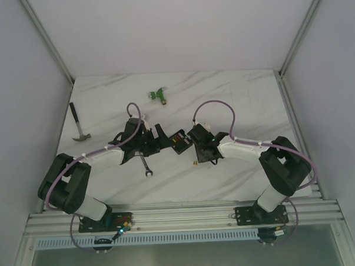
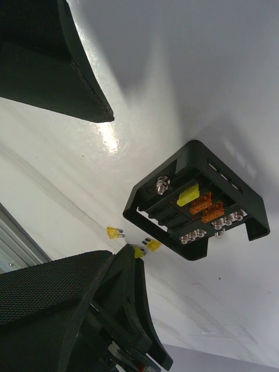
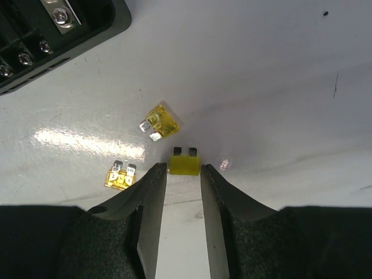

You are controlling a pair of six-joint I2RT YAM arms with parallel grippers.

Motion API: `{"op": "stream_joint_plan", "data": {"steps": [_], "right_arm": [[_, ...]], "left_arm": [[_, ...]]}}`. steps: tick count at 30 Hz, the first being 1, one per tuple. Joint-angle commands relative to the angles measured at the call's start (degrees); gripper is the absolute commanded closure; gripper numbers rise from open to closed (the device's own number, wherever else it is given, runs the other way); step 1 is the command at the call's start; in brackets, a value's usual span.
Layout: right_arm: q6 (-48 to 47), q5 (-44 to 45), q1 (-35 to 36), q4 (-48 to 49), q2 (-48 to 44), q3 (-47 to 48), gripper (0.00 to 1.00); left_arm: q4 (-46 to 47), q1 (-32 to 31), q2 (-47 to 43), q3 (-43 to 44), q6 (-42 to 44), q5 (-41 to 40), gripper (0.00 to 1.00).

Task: Snap on the fuse box
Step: Pick up the fuse from the center of the board.

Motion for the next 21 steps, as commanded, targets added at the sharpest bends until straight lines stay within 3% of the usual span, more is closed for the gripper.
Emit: {"op": "stream_joint_plan", "data": {"steps": [1, 14, 21], "right_arm": [[0.1, 1.2, -0.4, -2.5, 2.5, -1.4, 0.62], [-0.6, 0.6, -0.6, -2.6, 3.4, -1.5, 0.71], [-3.6, -0.1, -0.1, -1.0, -2.2, -2.0, 0.76]], "left_arm": [[-0.6, -0.4, 0.5, 1.7, -0.3, -0.4, 0.0], [-0.7, -0.7, 0.4, 1.8, -0.3, 0.2, 0.0], [-0.4, -0.9, -1.4, 2.0, -0.2, 1.0, 0.0]]}}
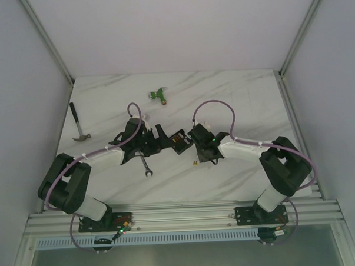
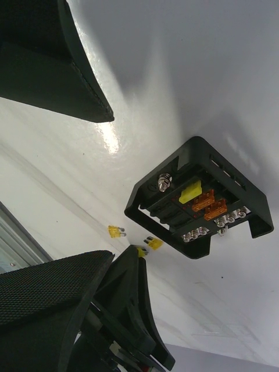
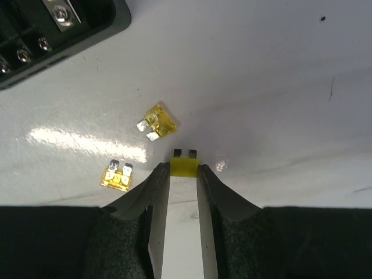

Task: Snap on the fuse box
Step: Pick up the fuse from the center of the board.

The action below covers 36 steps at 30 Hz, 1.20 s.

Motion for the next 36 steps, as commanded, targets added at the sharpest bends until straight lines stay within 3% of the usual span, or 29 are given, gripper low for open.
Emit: {"op": "stream_joint_plan", "data": {"steps": [1, 8, 19, 36], "right_arm": [[-3.1, -0.7, 0.2, -0.9, -3.3, -2.0, 0.76], [-10.0, -8.3, 1.6, 5.7, -11.3, -1.3, 0.76], [-20.6, -19.0, 3.7, 15.5, -16.5, -1.8, 0.76], [-21.6, -20.6, 4.5, 21.0, -18.4, -4.4, 0.76]], "left_arm": [[-0.3, -0.6, -1.7, 1.8, -0.2, 1.1, 0.0], [5.2, -0.9, -3.5, 0.7, -2.3, 6.5, 0.01], [9.8, -2.8, -4.7, 0.4, -5.6, 11.8, 0.2], [10.6, -5.2, -4.7, 0.0, -8.4, 9.6, 0.51]]}}
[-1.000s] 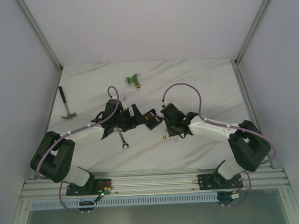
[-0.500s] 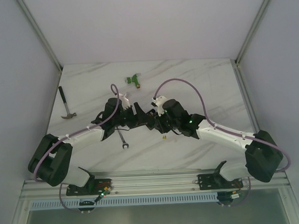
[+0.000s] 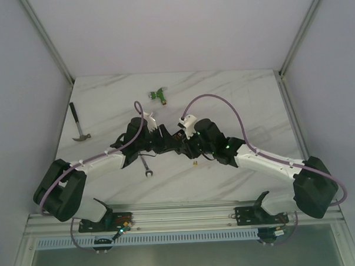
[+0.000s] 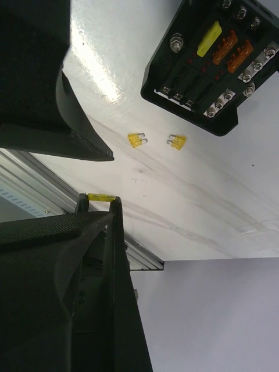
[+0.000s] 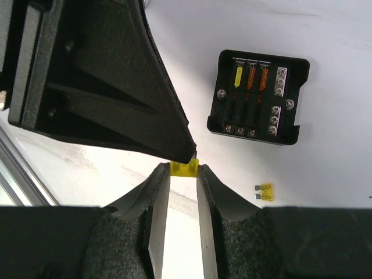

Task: Snap on the fuse box
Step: Pick up the fuse from the center of the board.

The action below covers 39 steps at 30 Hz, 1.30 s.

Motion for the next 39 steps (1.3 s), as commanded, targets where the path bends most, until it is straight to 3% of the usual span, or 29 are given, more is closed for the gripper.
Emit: {"op": "stream_joint_plan", "data": {"steps": [1, 17, 32, 39], "right_arm": [[-0.1, -0.9, 0.3, 3.5, -1.5, -1.3, 0.76], [2.9, -1.3, 0.4, 8.7, -1.8, -3.2, 0.76], [3.9, -1.9, 0.4, 10.6, -2.9, -3.7, 0.76], [4.3, -1.8, 0.4, 11.1, -2.6, -3.5, 0.76]], "left_arm": [[2.6, -0.4, -0.9, -0.1, -1.5, -0.4, 0.53], [3.9, -0.8, -4.3, -1.8, -3.0, -2.4, 0.7], [1.4, -0.8, -5.2, -2.2, -2.9, -4.9, 0.71], [1.3, -0.8, -5.7, -2.2, -2.7, -4.6, 0.79]]}}
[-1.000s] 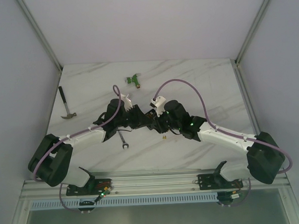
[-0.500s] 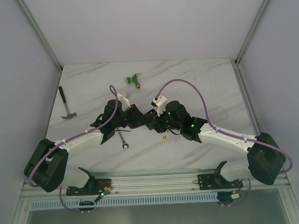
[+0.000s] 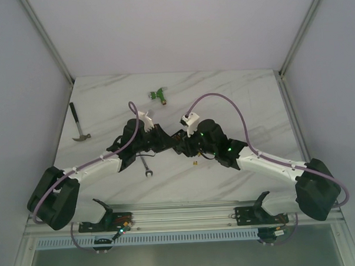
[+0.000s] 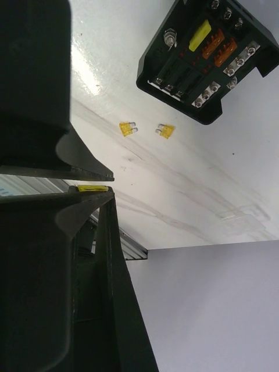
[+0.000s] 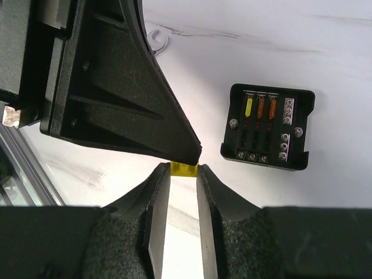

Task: Snap on the fuse box
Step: Pick up the fuse from the center of the board.

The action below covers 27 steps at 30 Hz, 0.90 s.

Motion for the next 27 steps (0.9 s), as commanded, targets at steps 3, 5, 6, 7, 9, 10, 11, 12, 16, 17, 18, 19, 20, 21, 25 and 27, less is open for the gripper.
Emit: {"op": "stream_joint_plan", "data": {"steps": [3, 5, 6, 7, 9, 10, 11, 12, 16, 17, 18, 19, 20, 21, 25, 27], "right_arm": [[0.8, -0.9, 0.4, 2.6, -0.5, 0.0, 0.76], [0.8, -0.8, 0.4, 2.9, -0.4, 0.2, 0.76], [0.9, -0.8, 0.4, 3.0, -0.5, 0.2, 0.75], [1.0, -0.7, 0.4, 3.3, -0.6, 0.2, 0.75], [1.3, -0.5, 0.4, 3.7, -0.8, 0.3, 0.75], [1.6, -0.6, 0.4, 3.8, -0.9, 0.4, 0.74], [1.9, -0.7, 0.4, 4.2, -1.2, 0.4, 0.72], [2.4, -1.0, 0.4, 4.6, -1.4, 0.2, 0.7], [4.8, -0.9, 0.4, 7.3, -3.7, -1.1, 0.56], [5.8, -0.1, 0.4, 7.6, -4.3, -1.3, 0.53], [6.8, 0.5, 0.4, 8.1, -4.9, -1.6, 0.5], [8.5, 0.9, 0.4, 9.0, -5.5, -2.1, 0.48], [10.1, 1.0, 0.4, 9.9, -6.3, -2.6, 0.47], [12.1, 0.9, 0.4, 11.5, -6.9, -3.2, 0.46], [23.5, 1.4, 0.4, 21.6, -9.8, -8.6, 0.45], [29.4, 2.0, 0.4, 28.8, -11.2, -12.0, 0.46]], "left_arm": [[-0.5, -0.2, -1.3, -0.4, 0.1, -0.4, 0.83], [-0.5, -0.2, -1.6, -0.4, 0.0, -0.4, 0.86], [-0.5, -0.2, -1.8, -0.5, 0.0, -0.5, 0.87], [-0.5, -0.2, -2.1, -0.5, -0.1, -0.6, 0.89], [-0.6, -0.2, -2.8, -0.8, -0.2, -1.1, 0.93], [-0.6, -0.2, -3.3, -0.9, -0.4, -1.4, 0.95], [-0.7, -0.2, -3.7, -1.1, -0.6, -1.9, 0.96], [-0.8, -0.2, -4.3, -1.3, -0.9, -2.4, 0.98], [-0.7, -0.2, -7.0, -2.4, -2.4, -5.0, 1.0], [-0.7, -0.2, -7.6, -2.7, -2.8, -5.9, 1.0], [-0.7, -0.2, -8.4, -2.9, -3.3, -6.6, 1.0], [-0.6, -0.2, -9.1, -3.2, -3.9, -7.4, 1.0], [-0.6, -0.2, -9.9, -3.5, -4.5, -8.2, 1.0], [-0.5, -0.2, -10.6, -3.8, -5.2, -8.9, 1.0], [2.0, -0.5, -14.7, -5.9, -9.0, -11.9, 1.0], [4.0, -1.0, -17.4, -7.4, -11.1, -13.9, 1.0]]}}
